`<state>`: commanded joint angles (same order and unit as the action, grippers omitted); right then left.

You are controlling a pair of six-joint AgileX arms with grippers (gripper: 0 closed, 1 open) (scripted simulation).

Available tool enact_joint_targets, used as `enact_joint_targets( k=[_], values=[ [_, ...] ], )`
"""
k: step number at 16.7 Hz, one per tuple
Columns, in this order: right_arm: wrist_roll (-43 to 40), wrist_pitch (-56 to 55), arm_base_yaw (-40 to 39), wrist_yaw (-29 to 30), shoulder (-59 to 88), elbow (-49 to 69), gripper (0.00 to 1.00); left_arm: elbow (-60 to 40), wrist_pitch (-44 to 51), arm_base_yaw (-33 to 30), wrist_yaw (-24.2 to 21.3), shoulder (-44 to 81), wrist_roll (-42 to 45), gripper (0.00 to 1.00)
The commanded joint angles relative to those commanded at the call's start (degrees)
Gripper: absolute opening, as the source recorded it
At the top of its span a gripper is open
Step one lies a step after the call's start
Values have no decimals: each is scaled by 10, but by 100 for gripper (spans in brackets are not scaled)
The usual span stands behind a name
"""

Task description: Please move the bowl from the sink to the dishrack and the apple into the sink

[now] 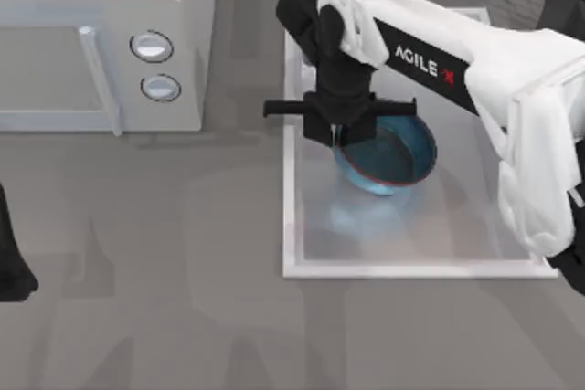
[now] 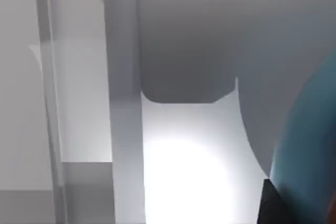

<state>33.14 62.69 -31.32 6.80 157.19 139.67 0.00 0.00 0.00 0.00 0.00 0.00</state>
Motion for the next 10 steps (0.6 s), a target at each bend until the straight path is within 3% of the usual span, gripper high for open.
enact_joint_targets(
  k=[10],
  values=[
    [177, 196, -176, 21, -424, -231, 0, 0, 0, 0, 0, 0, 0, 100]
  ],
)
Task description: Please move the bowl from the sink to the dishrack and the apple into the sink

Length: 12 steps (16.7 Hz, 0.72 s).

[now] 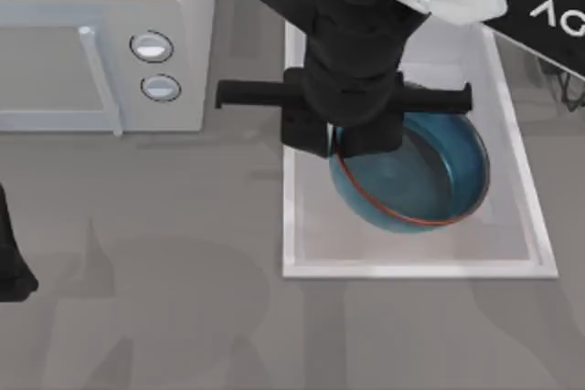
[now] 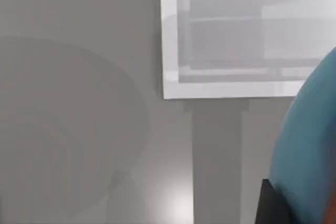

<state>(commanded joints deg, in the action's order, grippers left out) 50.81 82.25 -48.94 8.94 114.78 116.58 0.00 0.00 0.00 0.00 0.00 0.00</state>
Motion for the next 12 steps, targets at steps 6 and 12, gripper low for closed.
enact_joint_targets(
  k=[6, 12],
  values=[
    [62, 78, -75, 9, -138, -91, 0, 0, 0, 0, 0, 0, 0, 100],
    [57, 73, -70, 3, -141, -91, 0, 0, 0, 0, 0, 0, 0, 100]
  ],
)
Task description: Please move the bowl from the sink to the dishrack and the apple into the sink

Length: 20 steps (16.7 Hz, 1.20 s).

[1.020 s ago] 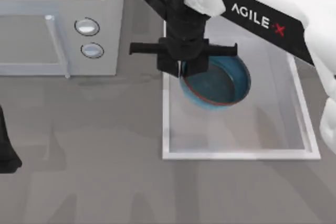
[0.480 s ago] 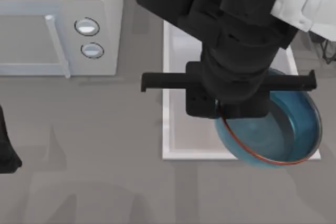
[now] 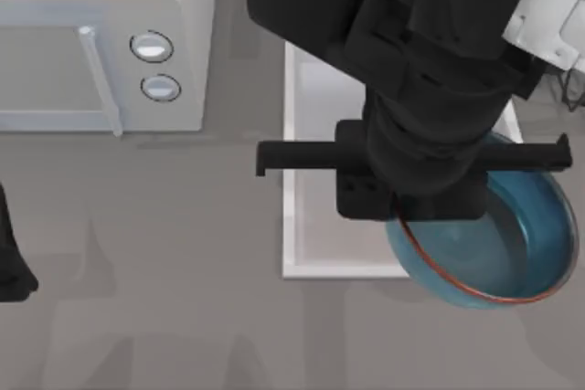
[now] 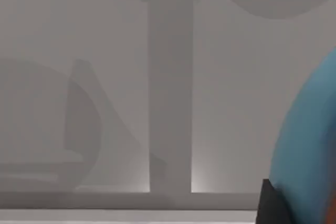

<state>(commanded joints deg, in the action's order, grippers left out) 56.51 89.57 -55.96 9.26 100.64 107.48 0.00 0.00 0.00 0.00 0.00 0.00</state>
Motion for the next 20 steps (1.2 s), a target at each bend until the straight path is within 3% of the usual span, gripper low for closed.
enact_joint_targets(
  k=[6, 10, 16, 20],
  values=[
    [-115, -156, 130, -78, -50, -39, 0, 0, 0, 0, 0, 0, 0, 100],
    [-200, -317, 288, -119, -83, -102, 0, 0, 0, 0, 0, 0, 0, 100],
    [-314, -516, 463, -180, -138, -170, 0, 0, 0, 0, 0, 0, 0, 100],
    [-421, -717, 641, -223, -190, -207, 0, 0, 0, 0, 0, 0, 0, 100]
  ],
)
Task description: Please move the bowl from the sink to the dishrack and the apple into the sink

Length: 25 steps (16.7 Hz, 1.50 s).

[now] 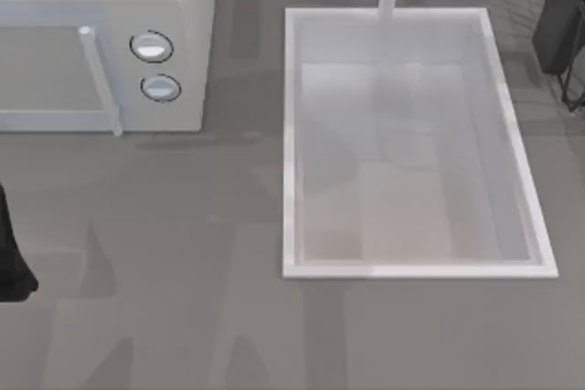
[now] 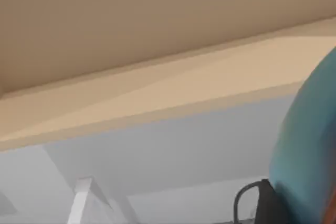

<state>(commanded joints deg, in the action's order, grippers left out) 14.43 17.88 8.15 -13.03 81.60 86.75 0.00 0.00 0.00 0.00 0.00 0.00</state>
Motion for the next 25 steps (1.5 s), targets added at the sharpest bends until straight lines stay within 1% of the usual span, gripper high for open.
enact_joint_targets(
  k=[2, 4, 7, 13, 16, 19, 25],
  values=[
    [-58, -78, 70, -29, -23, -35, 0, 0, 0, 0, 0, 0, 0, 100],
    [-102, -133, 121, -61, -45, -72, 0, 0, 0, 0, 0, 0, 0, 100],
    [-133, -173, 157, -95, -65, -108, 0, 0, 0, 0, 0, 0, 0, 100],
    [-134, -174, 156, -95, -62, -109, 0, 0, 0, 0, 0, 0, 0, 100],
    [-133, -211, 147, -89, -26, -132, 0, 0, 0, 0, 0, 0, 0, 100],
    [-132, -301, 135, -77, 30, -168, 0, 0, 0, 0, 0, 0, 0, 100],
    [-134, -554, 113, -51, 143, -247, 0, 0, 0, 0, 0, 0, 0, 100]
  ],
)
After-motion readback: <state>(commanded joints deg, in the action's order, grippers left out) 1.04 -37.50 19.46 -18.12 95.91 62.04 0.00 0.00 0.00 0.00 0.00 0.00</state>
